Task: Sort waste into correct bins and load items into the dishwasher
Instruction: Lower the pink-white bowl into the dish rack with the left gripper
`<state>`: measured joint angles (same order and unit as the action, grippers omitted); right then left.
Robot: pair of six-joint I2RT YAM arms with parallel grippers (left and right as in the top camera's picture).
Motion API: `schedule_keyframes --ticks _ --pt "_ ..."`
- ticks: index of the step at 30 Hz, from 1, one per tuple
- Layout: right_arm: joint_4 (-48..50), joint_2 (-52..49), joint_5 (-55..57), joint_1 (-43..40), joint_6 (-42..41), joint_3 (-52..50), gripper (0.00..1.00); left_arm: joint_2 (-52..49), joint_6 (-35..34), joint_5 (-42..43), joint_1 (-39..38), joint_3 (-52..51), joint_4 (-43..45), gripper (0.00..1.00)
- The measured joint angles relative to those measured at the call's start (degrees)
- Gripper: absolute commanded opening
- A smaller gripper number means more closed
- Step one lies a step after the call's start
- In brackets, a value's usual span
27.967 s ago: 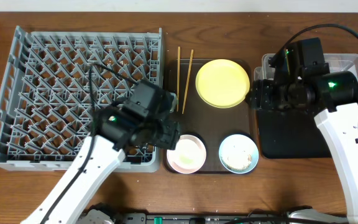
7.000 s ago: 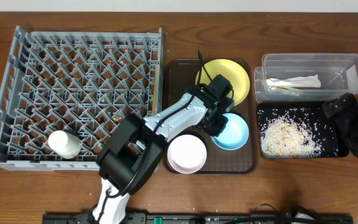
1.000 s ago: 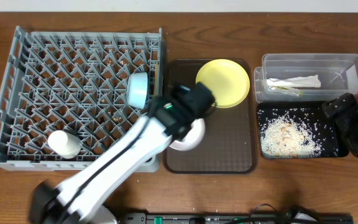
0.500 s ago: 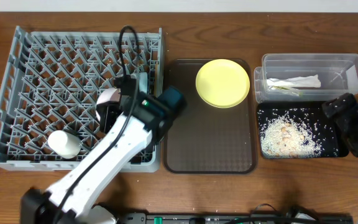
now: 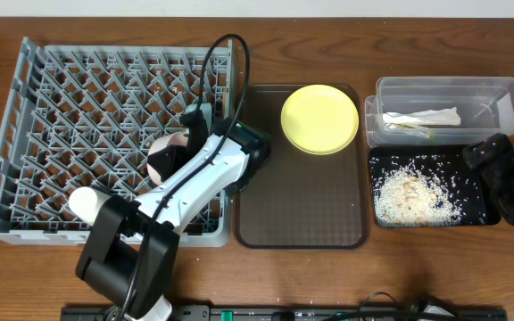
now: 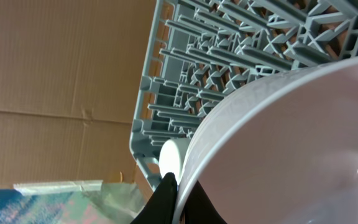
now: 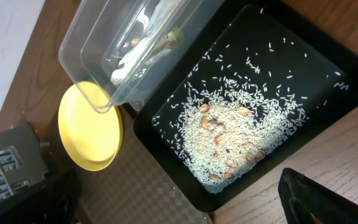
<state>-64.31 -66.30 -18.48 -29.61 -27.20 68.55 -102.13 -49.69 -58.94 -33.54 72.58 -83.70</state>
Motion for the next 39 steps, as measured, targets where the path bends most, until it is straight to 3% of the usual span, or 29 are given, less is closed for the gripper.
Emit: schedule_keyframes --ticks 10,13,21,39 --pt "0.0 0.0 0.0 0.0 0.0 0.0 0.99 0.0 -3.9 1.0 -3.3 0.0 -4.3 0.07" --pt "0.0 0.0 0.0 0.0 0.0 0.0 0.99 0.0 -6.6 1.4 -4.9 0.0 -8.6 0.07" --pt "0.0 0.0 0.0 0.0 0.0 0.0 0.99 0.0 -13.5 2.0 -5.6 -0.1 -8.7 0.08" --pt "0.0 0.0 0.0 0.0 0.0 0.0 0.99 0.0 -14.6 0.4 -5.5 -0.1 -8.7 0.08"
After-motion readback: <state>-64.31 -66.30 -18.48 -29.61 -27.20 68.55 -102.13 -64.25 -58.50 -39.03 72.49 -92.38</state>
